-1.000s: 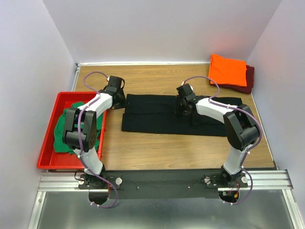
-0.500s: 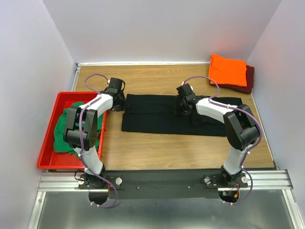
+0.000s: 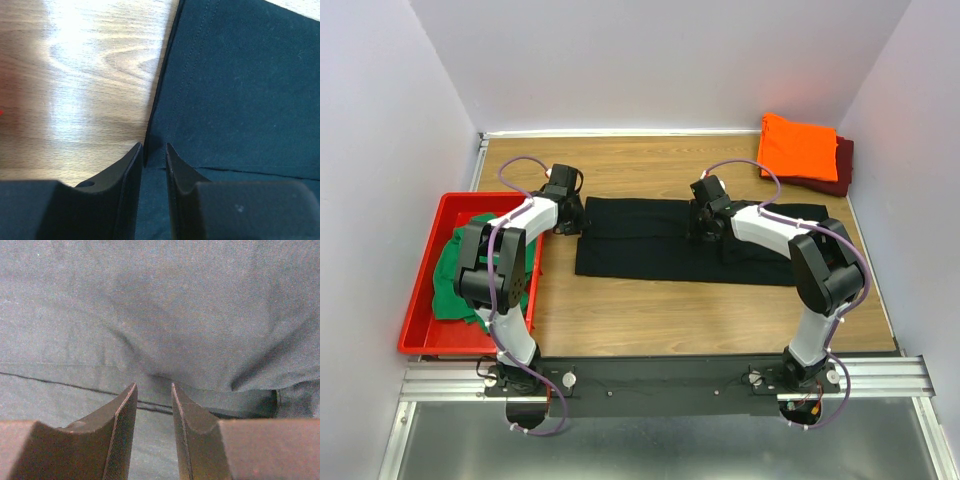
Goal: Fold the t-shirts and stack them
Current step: Fold the tshirt
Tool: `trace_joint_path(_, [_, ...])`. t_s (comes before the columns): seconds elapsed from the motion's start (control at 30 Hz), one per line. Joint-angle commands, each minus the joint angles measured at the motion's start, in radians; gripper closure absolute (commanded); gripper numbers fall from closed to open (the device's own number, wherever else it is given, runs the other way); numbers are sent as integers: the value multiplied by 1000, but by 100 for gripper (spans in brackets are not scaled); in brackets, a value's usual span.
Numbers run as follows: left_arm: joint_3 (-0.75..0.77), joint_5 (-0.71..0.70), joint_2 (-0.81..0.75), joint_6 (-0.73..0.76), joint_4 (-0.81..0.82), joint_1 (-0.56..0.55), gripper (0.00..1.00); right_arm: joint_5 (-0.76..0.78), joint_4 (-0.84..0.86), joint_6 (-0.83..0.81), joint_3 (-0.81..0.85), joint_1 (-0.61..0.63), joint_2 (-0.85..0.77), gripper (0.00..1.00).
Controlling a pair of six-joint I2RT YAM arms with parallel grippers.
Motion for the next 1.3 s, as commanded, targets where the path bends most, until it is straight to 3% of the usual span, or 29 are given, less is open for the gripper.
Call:
trace_joint_path(0.0, [-11, 6, 7, -8, -1, -3, 68, 13, 7, -7, -7, 4, 13, 59])
trace_joint_path(0.37, [-13, 12, 7, -11, 0, -12, 71, 18, 7, -5, -10, 4, 11, 59])
trace_joint_path(0.57, [-11, 15, 5, -6, 0, -10, 79, 21, 7, -4, -11, 4, 8, 59])
trace_joint_path(0.67, [-10, 15, 2, -3, -1, -10, 88, 22, 8, -4, -13, 4, 6, 59])
trace_joint_path(0.7, [-7, 14, 1, -3, -1, -10, 95, 22, 8, -2, -13, 4, 6, 59])
trace_joint_path(0.83, [7, 9, -7, 2, -12, -10, 99, 24, 8, -1, -14, 4, 3, 59])
trace_joint_path(1.27, [36, -12, -21, 9, -38, 3, 100, 34, 7, -1, -27, 4, -13, 59])
